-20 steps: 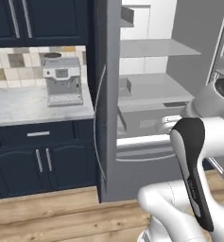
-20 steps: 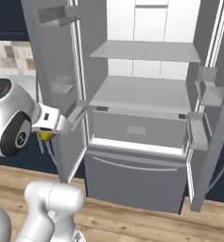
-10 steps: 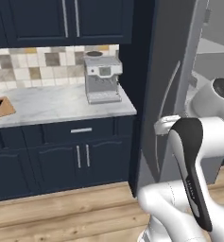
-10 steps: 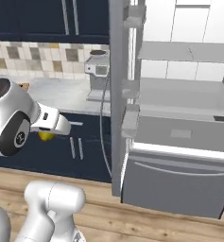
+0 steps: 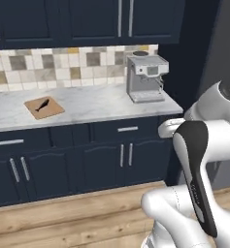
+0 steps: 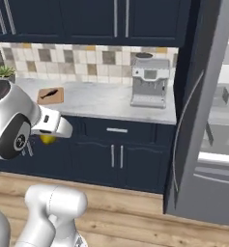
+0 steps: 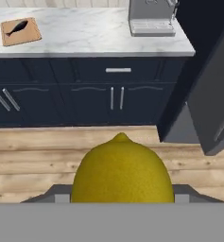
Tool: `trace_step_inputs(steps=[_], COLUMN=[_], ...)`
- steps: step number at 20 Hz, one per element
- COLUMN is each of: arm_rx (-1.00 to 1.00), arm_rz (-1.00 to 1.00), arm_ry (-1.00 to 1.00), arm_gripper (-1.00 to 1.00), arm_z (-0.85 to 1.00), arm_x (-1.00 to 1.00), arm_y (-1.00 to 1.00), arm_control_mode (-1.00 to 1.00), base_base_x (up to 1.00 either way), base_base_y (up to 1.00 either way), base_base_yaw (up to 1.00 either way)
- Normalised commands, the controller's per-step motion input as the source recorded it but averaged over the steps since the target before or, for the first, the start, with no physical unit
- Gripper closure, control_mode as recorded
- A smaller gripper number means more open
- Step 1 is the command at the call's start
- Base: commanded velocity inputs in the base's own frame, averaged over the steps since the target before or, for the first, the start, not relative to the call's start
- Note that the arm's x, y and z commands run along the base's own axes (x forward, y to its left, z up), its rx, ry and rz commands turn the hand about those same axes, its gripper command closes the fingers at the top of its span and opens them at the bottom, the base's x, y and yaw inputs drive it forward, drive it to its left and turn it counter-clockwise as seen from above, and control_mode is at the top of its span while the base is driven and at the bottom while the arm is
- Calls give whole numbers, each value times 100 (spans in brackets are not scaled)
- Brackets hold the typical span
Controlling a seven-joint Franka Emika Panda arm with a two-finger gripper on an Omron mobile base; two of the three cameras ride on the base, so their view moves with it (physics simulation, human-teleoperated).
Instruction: Retrieve a lemon from the fridge and place it on the cutting board with the fish.
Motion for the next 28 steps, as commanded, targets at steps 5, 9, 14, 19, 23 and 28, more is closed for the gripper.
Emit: trace_step_inputs(steps=[5, 9, 14, 19, 23, 28], arm_rx=[0, 0, 0, 0, 0, 0], arm_rz=[0, 0, 0, 0, 0, 0], arm_ry=[0, 0, 0, 0, 0, 0], arm_gripper=[100, 100, 100, 100, 100, 100], arm_z=[0, 0, 0, 0, 0, 0], arm_x=[0, 0, 0, 0, 0, 0], arm_y=[0, 0, 0, 0, 0, 0], arm_control_mode=[100, 100, 100, 100, 100, 100], base_base_x=[62, 75, 58, 51, 51, 57], base_base_y=[88, 61, 62, 61, 50, 35], base_base_yaw=[0, -1, -7, -11, -10, -6])
